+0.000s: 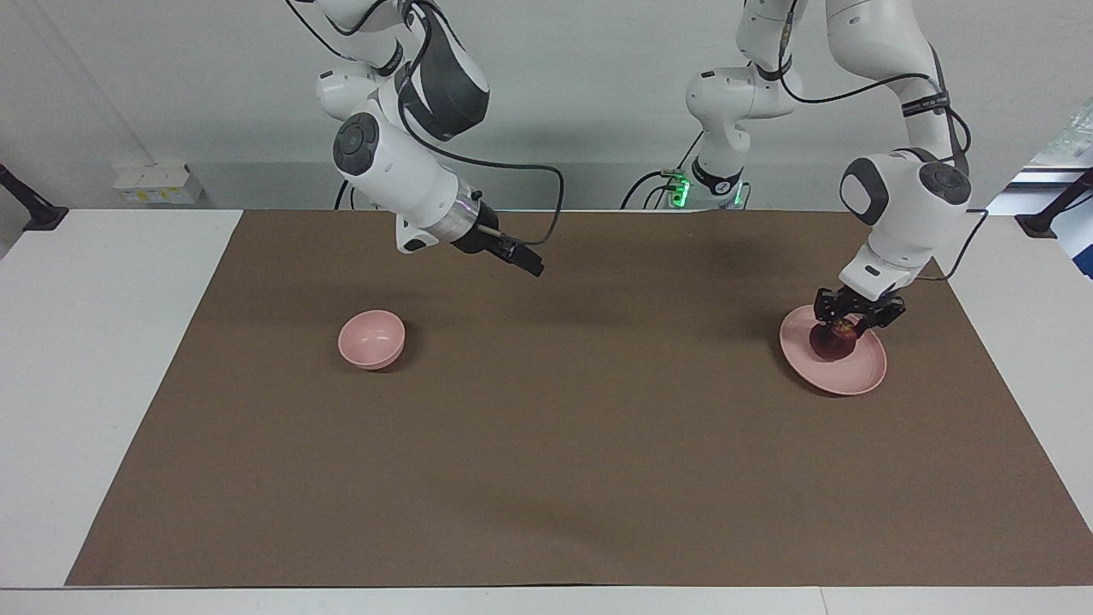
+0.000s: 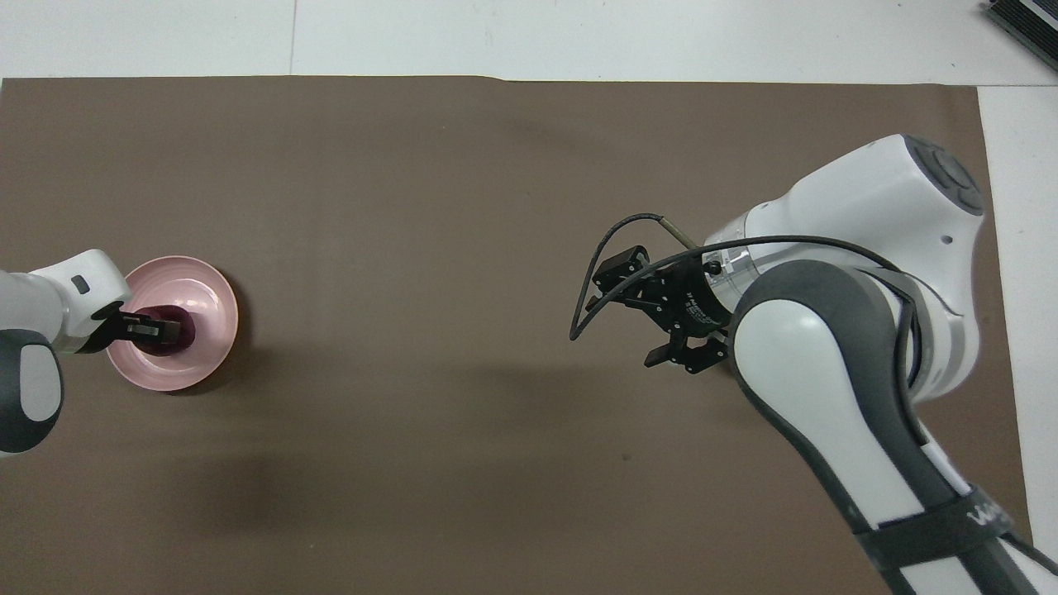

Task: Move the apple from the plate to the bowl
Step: 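Close the left gripper on the apple while the right gripper moves inward, then lift the apple with the left gripper toward the right gripper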

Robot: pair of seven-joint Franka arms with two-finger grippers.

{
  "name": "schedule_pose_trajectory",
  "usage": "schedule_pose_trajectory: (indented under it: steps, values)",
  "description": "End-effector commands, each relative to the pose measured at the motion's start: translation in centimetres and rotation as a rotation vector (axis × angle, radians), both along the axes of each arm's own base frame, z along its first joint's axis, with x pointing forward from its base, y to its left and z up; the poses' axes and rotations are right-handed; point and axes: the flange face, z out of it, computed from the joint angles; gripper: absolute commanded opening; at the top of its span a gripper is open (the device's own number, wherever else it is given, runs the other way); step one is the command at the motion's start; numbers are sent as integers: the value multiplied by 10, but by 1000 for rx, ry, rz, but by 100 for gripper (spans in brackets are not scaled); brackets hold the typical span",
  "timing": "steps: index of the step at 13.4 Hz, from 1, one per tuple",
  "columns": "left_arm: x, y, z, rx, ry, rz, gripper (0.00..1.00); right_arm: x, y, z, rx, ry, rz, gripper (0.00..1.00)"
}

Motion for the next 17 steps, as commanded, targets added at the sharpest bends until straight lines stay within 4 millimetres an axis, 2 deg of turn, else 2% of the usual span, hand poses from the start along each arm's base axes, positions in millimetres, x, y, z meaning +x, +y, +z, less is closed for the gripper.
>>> schedule_pose_trajectory:
  steps: [1, 2, 4, 8, 13, 15, 16, 17]
  values:
    - [-5, -20, 39, -29, -49, 7, 0, 3, 2, -1, 50, 18, -47, 100]
    - [-7, -29, 50, -81, -35, 25, 0, 7, 4, -10, 71, 44, -69, 100]
    - [-11, -50, 67, -203, 17, 58, 0, 7, 13, -10, 88, 41, -90, 100]
    - [-15, -149, 73, -312, 45, 197, 0, 7, 41, -24, 106, 92, -176, 100]
    - [-32, -251, 85, -496, 31, 384, 0, 19, 61, -58, 163, 181, -279, 100]
    - [-43, -284, 89, -531, 28, 435, 0, 29, 66, -69, 188, 216, -310, 100]
    - [-47, -296, 91, -542, 22, 447, 0, 35, 68, -82, 195, 243, -338, 100]
    - [-48, -304, 95, -559, -6, 442, 0, 38, 69, -85, 204, 239, -359, 100]
